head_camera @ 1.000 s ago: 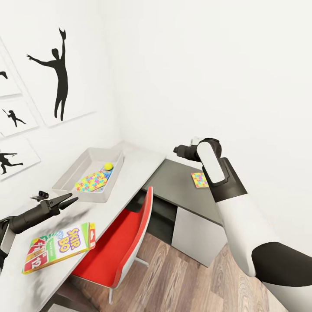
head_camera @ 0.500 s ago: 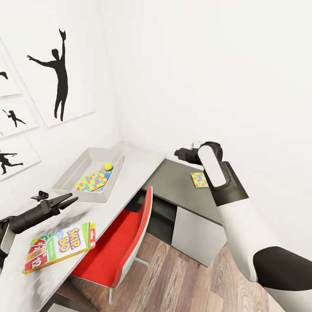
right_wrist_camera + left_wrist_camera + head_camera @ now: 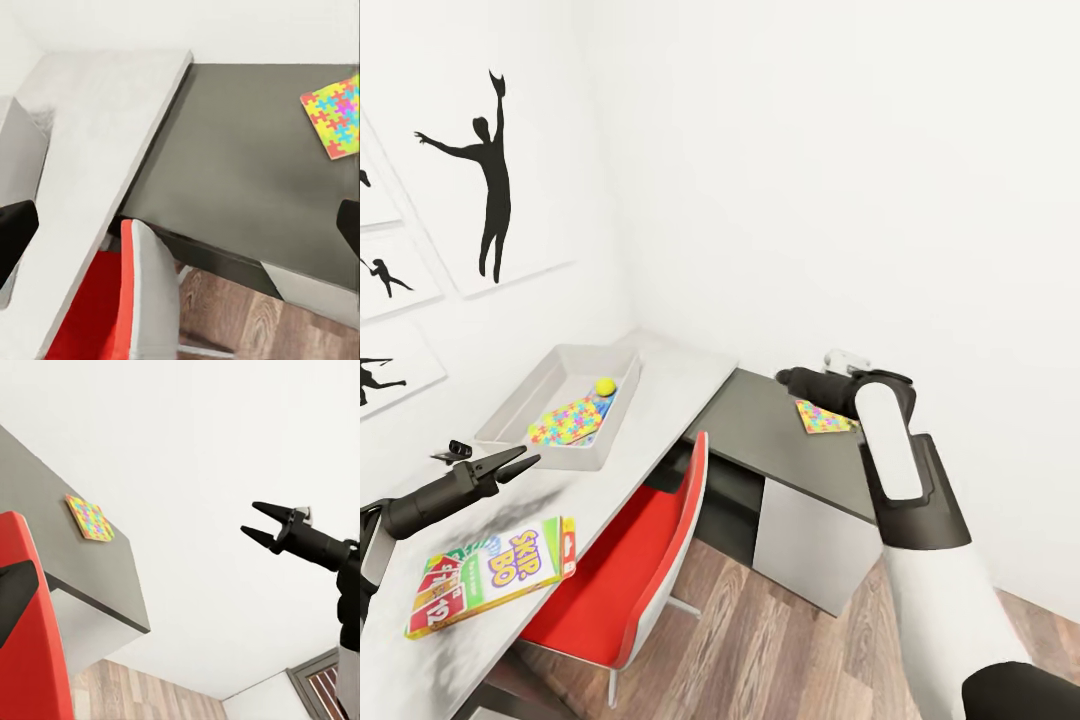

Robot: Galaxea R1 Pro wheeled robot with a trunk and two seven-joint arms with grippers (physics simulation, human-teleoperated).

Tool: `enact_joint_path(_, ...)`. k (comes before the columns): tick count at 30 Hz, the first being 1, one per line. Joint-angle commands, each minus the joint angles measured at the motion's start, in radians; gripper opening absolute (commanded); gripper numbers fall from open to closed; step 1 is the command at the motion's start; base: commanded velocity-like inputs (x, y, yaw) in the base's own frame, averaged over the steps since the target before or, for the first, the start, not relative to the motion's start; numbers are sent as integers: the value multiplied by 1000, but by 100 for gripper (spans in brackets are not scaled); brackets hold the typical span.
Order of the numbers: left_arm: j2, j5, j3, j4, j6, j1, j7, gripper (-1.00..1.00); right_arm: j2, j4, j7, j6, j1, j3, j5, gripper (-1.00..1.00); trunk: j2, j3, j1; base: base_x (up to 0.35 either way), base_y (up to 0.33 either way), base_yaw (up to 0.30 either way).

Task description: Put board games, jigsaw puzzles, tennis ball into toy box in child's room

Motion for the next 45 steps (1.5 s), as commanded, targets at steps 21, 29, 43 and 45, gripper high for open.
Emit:
enact_joint_path(21,-2,1,0,0,10,0,-3,100,-2,-42,211,-46,368,-223,-10,100,-2,0,1,-105,35,-219)
enact_joint_path(29,-3,1,-1,0,9,1,-3,100,-3,-43,312,-88,419,-240,-4,100,-2,0,1,-5,2,-279)
enact_joint_path(43,-2,2,0,0,9,0,-4,100,-87,-42,329,-99,426,-245,-7,100,-2,0,1,0,0,-280)
enact_joint_path(45,-2,3,0,0,9,1,-4,100,-91,-42,329,-99,425,-249,-8,100,-2,0,1,0,0,-280)
